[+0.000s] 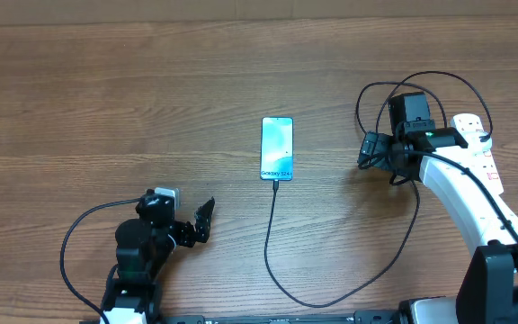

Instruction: Plug charger to phone and switch on socket

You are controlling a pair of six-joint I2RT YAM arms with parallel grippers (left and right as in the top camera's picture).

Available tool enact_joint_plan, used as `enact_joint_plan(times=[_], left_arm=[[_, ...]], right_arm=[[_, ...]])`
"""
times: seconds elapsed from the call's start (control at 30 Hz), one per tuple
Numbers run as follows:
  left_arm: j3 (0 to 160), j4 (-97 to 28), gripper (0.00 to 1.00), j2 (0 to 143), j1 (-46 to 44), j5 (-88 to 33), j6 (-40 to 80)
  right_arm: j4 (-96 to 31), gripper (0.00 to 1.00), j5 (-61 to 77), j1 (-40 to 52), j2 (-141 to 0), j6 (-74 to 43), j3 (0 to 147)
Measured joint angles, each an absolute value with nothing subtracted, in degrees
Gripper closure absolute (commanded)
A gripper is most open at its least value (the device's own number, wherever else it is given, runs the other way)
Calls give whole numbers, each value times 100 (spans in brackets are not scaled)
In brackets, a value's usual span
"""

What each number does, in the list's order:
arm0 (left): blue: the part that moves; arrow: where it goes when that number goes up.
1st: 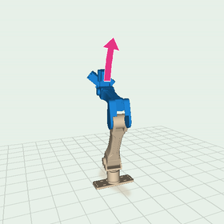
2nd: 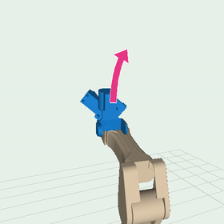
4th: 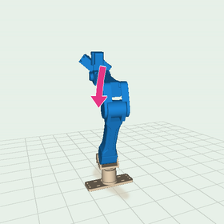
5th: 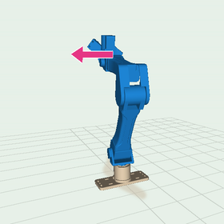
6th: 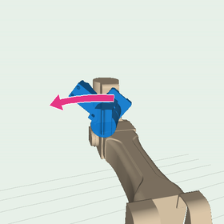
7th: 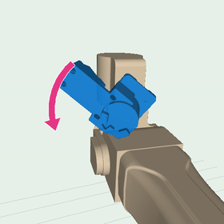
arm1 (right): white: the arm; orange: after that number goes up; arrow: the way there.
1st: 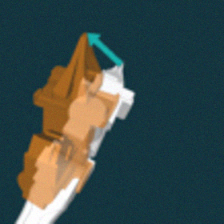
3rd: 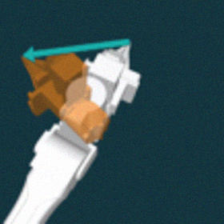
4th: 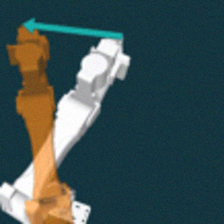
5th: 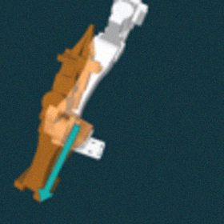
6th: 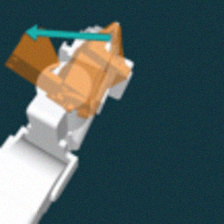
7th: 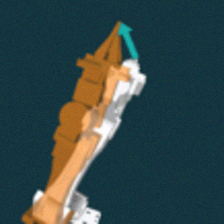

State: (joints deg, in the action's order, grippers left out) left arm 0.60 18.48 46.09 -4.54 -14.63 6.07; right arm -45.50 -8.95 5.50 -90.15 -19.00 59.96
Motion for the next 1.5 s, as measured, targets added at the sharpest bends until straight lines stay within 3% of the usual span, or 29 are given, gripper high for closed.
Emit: enact_joint_plan(times=[0.47, 1.5], left_arm=[[47, -329, 0, 2493, -454, -1216, 607], [47, -349, 0, 91, -454, -972, 602]], right_arm=[[-4556, 0, -895, 550, -9015, -1900, 5996], [-4554, 0, -895, 550, -9015, -1896, 5996]])
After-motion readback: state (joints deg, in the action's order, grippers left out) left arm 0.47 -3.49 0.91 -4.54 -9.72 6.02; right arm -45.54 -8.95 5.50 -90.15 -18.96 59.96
